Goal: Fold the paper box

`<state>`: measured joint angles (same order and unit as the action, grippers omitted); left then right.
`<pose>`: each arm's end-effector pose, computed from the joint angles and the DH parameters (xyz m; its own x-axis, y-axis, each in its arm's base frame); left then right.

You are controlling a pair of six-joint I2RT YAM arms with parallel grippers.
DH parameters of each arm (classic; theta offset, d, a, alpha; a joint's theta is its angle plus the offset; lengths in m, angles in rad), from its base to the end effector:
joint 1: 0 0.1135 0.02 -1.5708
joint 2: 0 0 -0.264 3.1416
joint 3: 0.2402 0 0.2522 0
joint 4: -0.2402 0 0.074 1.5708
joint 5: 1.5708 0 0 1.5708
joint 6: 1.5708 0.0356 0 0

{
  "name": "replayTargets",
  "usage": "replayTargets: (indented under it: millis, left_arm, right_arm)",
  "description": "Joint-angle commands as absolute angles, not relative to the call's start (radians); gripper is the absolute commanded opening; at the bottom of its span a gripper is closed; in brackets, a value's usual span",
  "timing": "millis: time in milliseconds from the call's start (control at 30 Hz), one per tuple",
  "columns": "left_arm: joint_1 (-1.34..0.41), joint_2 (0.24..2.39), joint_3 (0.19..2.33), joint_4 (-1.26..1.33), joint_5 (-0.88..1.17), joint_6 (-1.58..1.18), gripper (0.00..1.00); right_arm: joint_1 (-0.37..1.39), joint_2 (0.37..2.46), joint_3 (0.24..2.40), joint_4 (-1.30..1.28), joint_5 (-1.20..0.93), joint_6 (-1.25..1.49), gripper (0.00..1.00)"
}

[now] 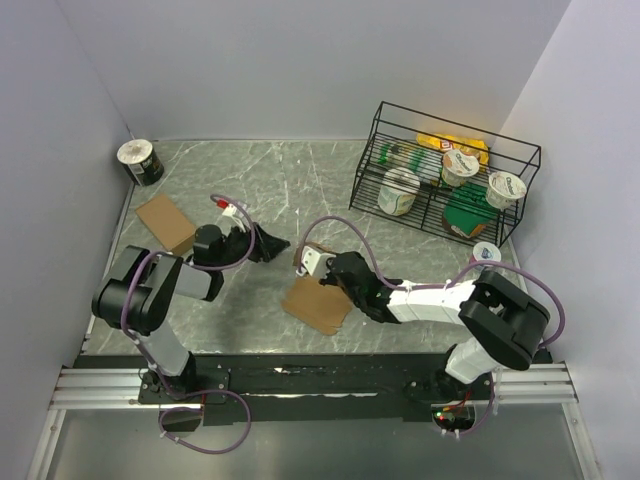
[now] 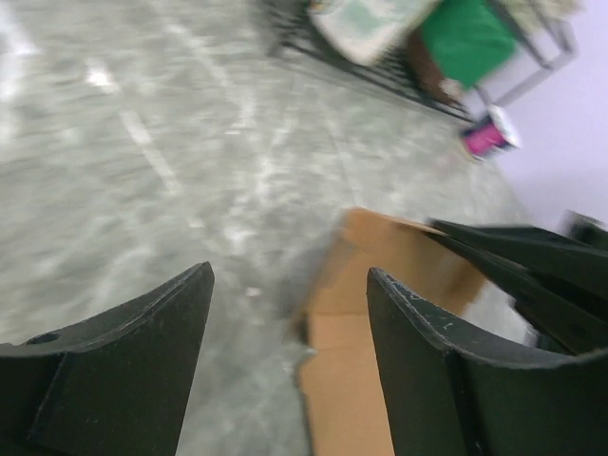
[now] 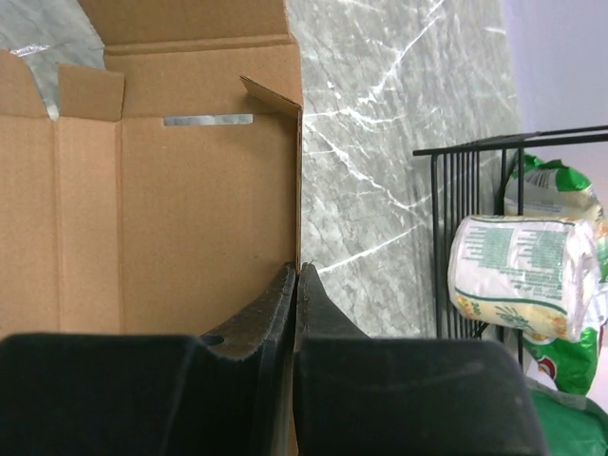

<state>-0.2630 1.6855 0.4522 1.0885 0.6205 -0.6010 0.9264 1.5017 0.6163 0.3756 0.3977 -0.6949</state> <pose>0.2745 -0.0953 0.1496 -0.5487 -0.3287 -0.7687 0.5539 0.5458 -0.6287 0.1891 0.2288 0.1731 0.1167 -0.8273 -0.5494 -0.5979 0.3832 -0.7041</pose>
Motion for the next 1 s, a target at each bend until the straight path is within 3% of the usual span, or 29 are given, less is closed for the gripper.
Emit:
replayTargets:
  millis: [0,333,600,967]
  left_arm:
    - [-0.25,1.704,0.555,0.899,0.517,-0.542,0.72]
    - [-0.258,1.848,0.589,1.026,0.733,-0.518,0.65]
    - [-0.265,1.916,0.534,1.325,0.876,-0.638,0.59]
    - [-0.331,1.934,0.568,1.256,0.858,-0.584,0.56]
  right_arm:
    - [0.94,1.46,0.609,0.437,0.38,-0.719,0.0]
    - [0.942,1.485,0.629,0.423,0.374,-0.723,0.0]
    - [0.94,1.503,0.638,0.425,0.374,-0.723,0.0]
    - [0.94,1.509,0.637,0.423,0.373,-0.73,0.0]
